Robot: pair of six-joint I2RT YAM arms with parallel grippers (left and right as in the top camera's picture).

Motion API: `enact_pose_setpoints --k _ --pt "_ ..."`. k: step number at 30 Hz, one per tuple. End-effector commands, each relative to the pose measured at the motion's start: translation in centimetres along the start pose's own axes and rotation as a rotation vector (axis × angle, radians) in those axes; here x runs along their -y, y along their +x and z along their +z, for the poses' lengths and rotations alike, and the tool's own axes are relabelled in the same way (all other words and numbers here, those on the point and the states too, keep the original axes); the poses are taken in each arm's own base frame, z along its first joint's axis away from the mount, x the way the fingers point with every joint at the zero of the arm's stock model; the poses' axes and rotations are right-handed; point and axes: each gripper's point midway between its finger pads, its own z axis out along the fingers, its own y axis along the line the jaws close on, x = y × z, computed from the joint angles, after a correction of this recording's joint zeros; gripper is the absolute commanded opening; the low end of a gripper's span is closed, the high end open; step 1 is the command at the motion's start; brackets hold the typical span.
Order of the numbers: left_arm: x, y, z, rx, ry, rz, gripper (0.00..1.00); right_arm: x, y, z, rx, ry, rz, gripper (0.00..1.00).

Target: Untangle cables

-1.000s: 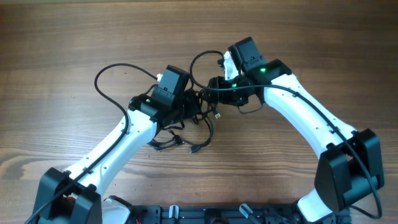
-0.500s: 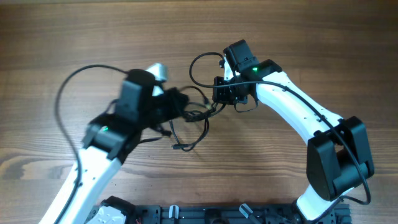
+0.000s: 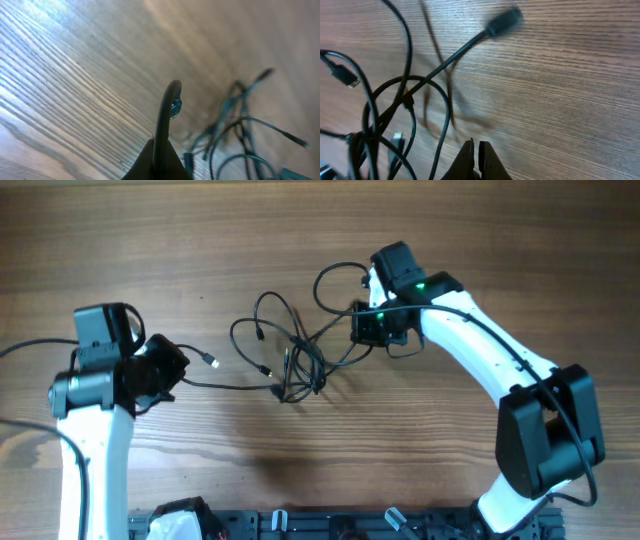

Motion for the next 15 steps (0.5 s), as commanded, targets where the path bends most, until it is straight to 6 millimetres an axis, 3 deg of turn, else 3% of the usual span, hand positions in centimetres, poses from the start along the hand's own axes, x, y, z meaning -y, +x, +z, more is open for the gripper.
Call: enact_pose_setpoints --k 1,5,9,10,12,14,15 --pt "-1.1 -0.6 2.0 -0.036 -0.07 0.024 0.04 -2.0 -2.5 -5.8 0.101 -0.155 -0.101 0.04" --pt "-1.2 -1.1 3.0 -0.043 -0.085 0.047 0.04 -3.1 -4.3 -15.4 0.298 -0.271 -0.138 0.04" --pt "-1.3 -1.6 3.0 -0.02 -0.094 0.05 0.04 -4.5 -4.5 -27.7 0.564 -0.405 -0.169 0.04" --pt "-1.5 -1.7 3.0 -0.013 -0.104 0.049 0.04 -4.4 -4.4 -29.6 0.618 -0.416 -0.172 0.04" --pt "-1.7 -1.9 3.0 -0.004 -0.118 0.05 0.04 -4.3 -4.1 -31.1 0.663 -0.414 -0.176 0.04" --pt "-1.0 -1.8 3.1 -0.011 -0.083 0.062 0.06 -4.1 -3.8 -29.6 0.607 -0.403 -0.146 0.04" --pt "0.4 -1.3 3.1 -0.045 -0.002 0.13 0.14 -4.1 -3.7 -28.4 0.57 -0.388 -0.15 0.04"
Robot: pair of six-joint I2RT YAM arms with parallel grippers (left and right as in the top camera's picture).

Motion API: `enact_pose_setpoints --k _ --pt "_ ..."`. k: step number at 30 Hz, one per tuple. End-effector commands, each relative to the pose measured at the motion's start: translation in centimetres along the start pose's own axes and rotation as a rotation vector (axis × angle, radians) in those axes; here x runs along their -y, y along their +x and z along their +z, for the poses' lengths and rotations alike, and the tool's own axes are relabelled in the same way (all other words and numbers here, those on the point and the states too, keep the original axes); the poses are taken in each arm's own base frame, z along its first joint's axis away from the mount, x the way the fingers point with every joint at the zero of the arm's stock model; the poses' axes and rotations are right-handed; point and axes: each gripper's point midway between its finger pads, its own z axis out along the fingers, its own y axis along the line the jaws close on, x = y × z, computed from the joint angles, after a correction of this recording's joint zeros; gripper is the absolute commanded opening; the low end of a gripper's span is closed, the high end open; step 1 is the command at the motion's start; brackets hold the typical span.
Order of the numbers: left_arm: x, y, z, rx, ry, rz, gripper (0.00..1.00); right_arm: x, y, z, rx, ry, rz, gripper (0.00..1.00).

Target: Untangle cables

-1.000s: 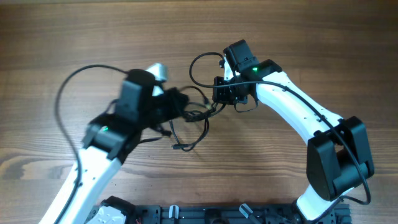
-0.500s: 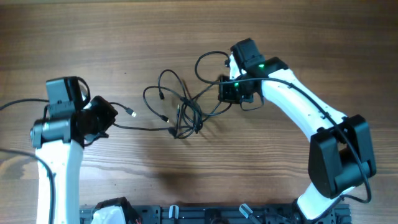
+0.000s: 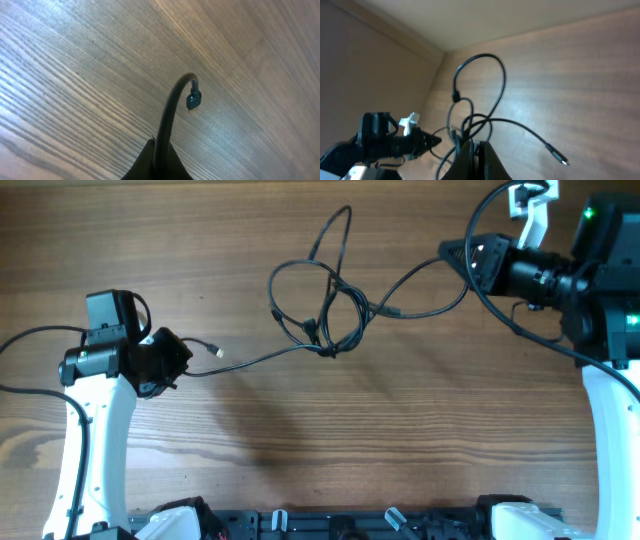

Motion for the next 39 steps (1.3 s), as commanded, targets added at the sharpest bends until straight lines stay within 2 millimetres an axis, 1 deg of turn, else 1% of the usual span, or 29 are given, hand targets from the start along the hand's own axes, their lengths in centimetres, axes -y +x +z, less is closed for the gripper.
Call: enact_pose_setpoints --k 1,2,3,4,5,7,8,10,11,12,13,14,15,17,19,21,22,24,25,26,28,30,32,33,35,36,37,38,39 --pt "2.4 0.1 -0.4 -0.024 0.139 0.161 0.22 0.6 1.0 1.8 -0.067 0.03 0.016 0.04" --pt "3.5 0.5 -0.7 -0.04 0.208 0.205 0.31 1.0 1.8 2.8 -0.102 0.047 0.022 0.04" --pt "4.9 1.1 -1.2 -0.056 0.294 0.254 0.43 1.3 3.0 4.4 -0.162 0.055 0.018 0.04" --pt "5.7 1.4 -1.7 -0.062 0.343 0.284 0.52 1.4 3.9 5.5 -0.202 0.058 0.025 0.04" --pt "6.2 1.7 -2.1 -0.066 0.378 0.307 0.63 1.4 5.1 7.1 -0.253 0.05 0.025 0.04" --pt "6.2 1.8 -2.3 -0.064 0.382 0.308 0.9 1.2 6.7 9.3 -0.323 0.038 0.028 0.04" --pt "6.2 1.8 -2.4 -0.063 0.382 0.308 1.0 1.1 7.9 10.7 -0.368 0.03 0.03 0.04" --pt "6.4 1.9 -2.3 -0.066 0.384 0.315 1.0 0.8 9.6 13.0 -0.426 0.013 0.019 0.04" --pt "6.5 2.1 -2.3 -0.069 0.386 0.321 0.99 0.7 9.9 13.5 -0.435 0.008 0.014 0.05" --pt "6.8 2.4 -2.3 -0.075 0.389 0.333 0.98 0.8 9.8 14.0 -0.428 0.014 0.005 0.26" --pt "7.2 2.9 -2.3 -0.084 0.394 0.352 0.97 1.6 9.1 14.2 -0.396 0.061 0.013 0.7" --pt "7.5 3.3 -2.3 -0.091 0.398 0.367 0.97 2.3 8.2 14.1 -0.36 0.095 0.017 0.9" --pt "7.9 3.8 -2.2 -0.1 0.4 0.386 0.97 3.2 7.4 13.7 -0.333 0.125 0.04 1.0" --pt "8.7 4.6 -2.2 -0.112 0.411 0.423 0.96 4.6 6.4 13.1 -0.305 0.151 0.082 1.0" --pt "9.9 6.1 -2.2 -0.136 0.428 0.478 0.93 7.4 4.8 11.6 -0.26 0.205 0.141 1.0" --pt "11.2 8.3 -2.2 -0.173 0.447 0.546 0.91 9.7 3.7 10.2 -0.22 0.266 0.196 1.0" --pt "12.2 10.2 -2.3 -0.2 0.465 0.607 0.87 11.3 3.0 9.1 -0.198 0.297 0.228 1.0" --pt "13.9 13.0 -2.5 -0.233 0.503 0.696 0.82 12.6 2.7 8.1 -0.187 0.324 0.259 1.0" --pt "15.2 15.3 -2.3 -0.247 0.494 0.727 0.8 13.7 2.7 7.5 -0.181 0.364 0.27 1.0" --pt "15.5 15.9 -2.0 -0.24 0.476 0.728 0.8 13.8 2.8 7.4 -0.183 0.375 0.266 1.0" --pt "17.2 18.1 -1.2 -0.213 0.445 0.731 0.8 13.9 2.9 7.4 -0.187 0.377 0.259 1.0" --pt "18.5 19.7 -0.1 -0.206 0.425 0.689 0.81 13.9 2.9 7.4 -0.189 0.378 0.26 1.0" --pt "20.1 21.9 2.1 -0.24 0.411 0.607 0.77 14.1 2.9 7.3 -0.187 0.394 0.261 1.0" --pt "20.9 23.2 3.6 -0.268 0.406 0.556 0.76 14.2 3.0 7.3 -0.188 0.398 0.262 1.0" --pt "21.6 25.0 5.6 -0.305 0.389 0.496 0.66 14.2 3.0 7.2 -0.19 0.398 0.262 1.0" --pt "21.9 26.0 6.8 -0.328 0.375 0.443 0.63 14.2 3.0 7.3 -0.19 0.398 0.262 1.0" --pt "21.9 27.0 8.1 -0.343 0.361 0.433 0.6 14.2 3.0 7.3 -0.189 0.398 0.262 1.0" --pt "22.2 27.5 8.9 -0.346 0.364 0.44 0.59 14.3 3.0 7.2 -0.189 0.402 0.262 1.0" --pt "22.3 27.9 9.8 -0.35 0.363 0.43 0.57 14.3 3.0 7.2 -0.188 0.402 0.261 1.0"
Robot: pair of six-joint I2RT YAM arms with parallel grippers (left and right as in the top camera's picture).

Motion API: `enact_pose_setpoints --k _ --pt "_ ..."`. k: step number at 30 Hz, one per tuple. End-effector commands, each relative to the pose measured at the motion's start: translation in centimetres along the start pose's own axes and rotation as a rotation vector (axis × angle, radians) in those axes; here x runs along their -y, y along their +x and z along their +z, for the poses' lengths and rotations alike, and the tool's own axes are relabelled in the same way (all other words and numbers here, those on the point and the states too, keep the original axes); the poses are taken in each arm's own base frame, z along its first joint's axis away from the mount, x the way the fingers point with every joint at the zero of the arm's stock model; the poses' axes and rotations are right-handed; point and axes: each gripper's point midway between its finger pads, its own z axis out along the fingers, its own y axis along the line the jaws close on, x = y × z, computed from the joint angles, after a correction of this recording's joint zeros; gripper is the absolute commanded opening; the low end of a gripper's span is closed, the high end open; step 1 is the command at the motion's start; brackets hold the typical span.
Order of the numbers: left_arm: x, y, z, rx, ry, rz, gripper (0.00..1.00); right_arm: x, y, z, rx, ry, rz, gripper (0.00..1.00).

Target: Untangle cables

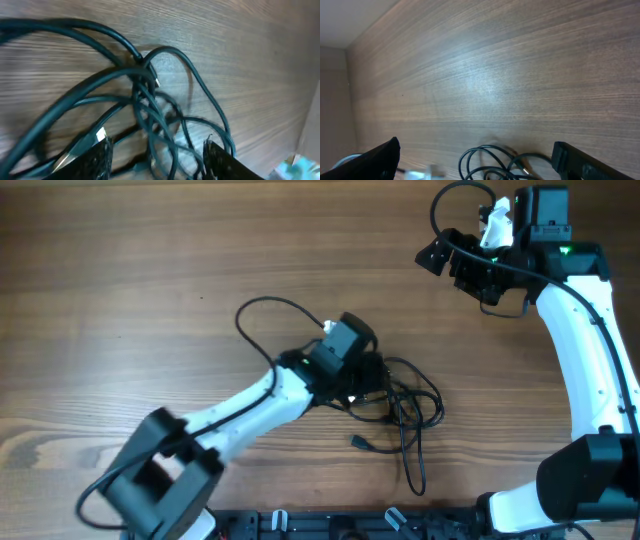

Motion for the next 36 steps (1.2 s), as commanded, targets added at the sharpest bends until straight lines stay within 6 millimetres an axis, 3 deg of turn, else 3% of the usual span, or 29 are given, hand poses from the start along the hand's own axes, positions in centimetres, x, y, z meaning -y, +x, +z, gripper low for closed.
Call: enact_pose_setpoints --k 1,3,6,11,17,23,29,34,36 --pt "-0.8 0.5 3.1 -0.007 -0.024 -0.098 0.54 -0.2 -0.6 -0.6 0.027 0.011 -0.018 1.0" --pt "-1.1 0.3 4.5 -0.004 -0.02 -0.13 0.51 -0.2 -0.6 -0.6 0.028 0.011 -0.018 1.0" --pt "-1.3 0.2 5.6 -0.001 -0.013 -0.153 0.4 -0.2 -0.7 -0.6 0.028 0.013 -0.022 1.0" --pt "-1.4 -0.5 5.6 0.036 -0.019 -0.15 0.19 -0.1 -0.5 -0.5 0.023 0.015 -0.024 1.0" --pt "-1.3 -0.1 5.5 0.016 -0.014 -0.144 0.04 0.0 -0.2 -0.5 0.01 0.019 -0.037 1.0" --pt "-1.8 -3.1 1.0 0.051 0.003 -0.069 0.04 -3.2 2.7 0.9 -0.066 -0.016 -0.214 1.0" --pt "-2.6 -5.6 -5.9 0.095 0.033 -0.001 0.04 -5.6 5.1 2.0 -0.12 -0.042 -0.289 1.0" --pt "-1.9 -5.2 -10.6 0.053 0.154 0.106 0.04 -6.9 6.7 2.4 -0.16 -0.056 -0.329 1.0" --pt "-2.7 -4.7 -11.2 0.026 0.151 0.134 0.04 -7.5 7.3 2.6 -0.172 -0.064 -0.349 1.0"
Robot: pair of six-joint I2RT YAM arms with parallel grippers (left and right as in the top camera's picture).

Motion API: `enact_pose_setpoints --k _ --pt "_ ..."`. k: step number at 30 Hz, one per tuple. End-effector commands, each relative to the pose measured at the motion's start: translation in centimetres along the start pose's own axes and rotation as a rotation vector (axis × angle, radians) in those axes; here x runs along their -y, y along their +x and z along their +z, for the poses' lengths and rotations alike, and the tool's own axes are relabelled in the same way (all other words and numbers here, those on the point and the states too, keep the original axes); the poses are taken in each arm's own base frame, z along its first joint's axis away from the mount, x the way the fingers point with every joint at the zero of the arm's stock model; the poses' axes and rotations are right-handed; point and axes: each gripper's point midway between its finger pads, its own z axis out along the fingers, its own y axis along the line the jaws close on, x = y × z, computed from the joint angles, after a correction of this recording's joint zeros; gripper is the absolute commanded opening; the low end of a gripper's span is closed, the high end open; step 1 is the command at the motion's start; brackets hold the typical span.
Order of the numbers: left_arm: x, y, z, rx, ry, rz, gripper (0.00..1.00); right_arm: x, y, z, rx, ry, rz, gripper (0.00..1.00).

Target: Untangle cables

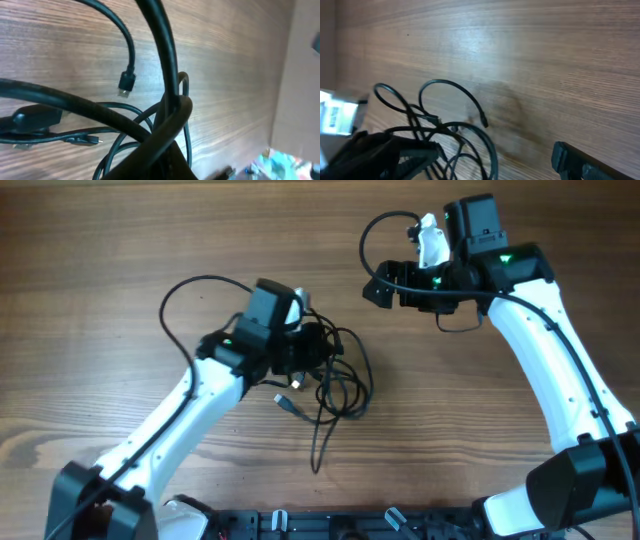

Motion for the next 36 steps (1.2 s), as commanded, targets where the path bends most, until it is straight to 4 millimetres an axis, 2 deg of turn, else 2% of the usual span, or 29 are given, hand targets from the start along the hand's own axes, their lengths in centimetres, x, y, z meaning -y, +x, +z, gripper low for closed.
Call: enact_pose_setpoints --k 1,6,8,10,12,19,24,28,30,32,36 --pt "0.3 0.9 -1.7 -0.055 0.065 0.103 0.04 -1.8 0.2 0.0 -0.002 -0.02 -0.064 1.0" --pt "-0.7 -0.1 -2.3 -0.036 0.059 0.08 0.04 -3.8 1.3 0.9 -0.031 -0.04 -0.114 1.0" --pt "0.1 -0.4 -2.5 -0.033 0.11 0.088 0.04 -4.8 1.8 1.3 -0.045 -0.051 -0.138 1.0" --pt "1.9 -1.0 -2.8 -0.019 0.203 0.123 0.04 -5.9 2.7 2.7 -0.079 -0.061 -0.159 1.0" --pt "2.4 -1.1 -3.2 -0.026 0.246 0.126 0.04 -5.7 3.1 3.7 -0.106 -0.056 -0.154 0.98" --pt "2.3 -2.4 -5.5 -0.04 0.377 0.071 0.04 -4.6 3.5 5.9 -0.16 -0.036 -0.114 0.89" --pt "2.7 -2.7 -5.6 -0.033 0.393 0.058 0.04 -4.8 3.1 6.5 -0.147 -0.044 -0.126 0.86" --pt "5.6 -2.5 -7.1 -0.067 0.555 0.1 0.04 -5.0 2.2 6.8 -0.112 -0.05 -0.116 0.8" --pt "7.6 -2.3 -8.6 -0.103 0.674 0.134 0.04 -3.8 1.5 7.3 -0.084 0.02 -0.068 0.72" --pt "8.8 -2.0 -9.8 -0.131 0.754 0.17 0.04 -2.1 0.8 7.4 -0.047 0.116 -0.024 0.58" --pt "7.9 -3.5 -11.9 -0.106 0.796 0.151 0.04 0.9 -0.3 6.6 -0.004 0.221 0.035 0.51"
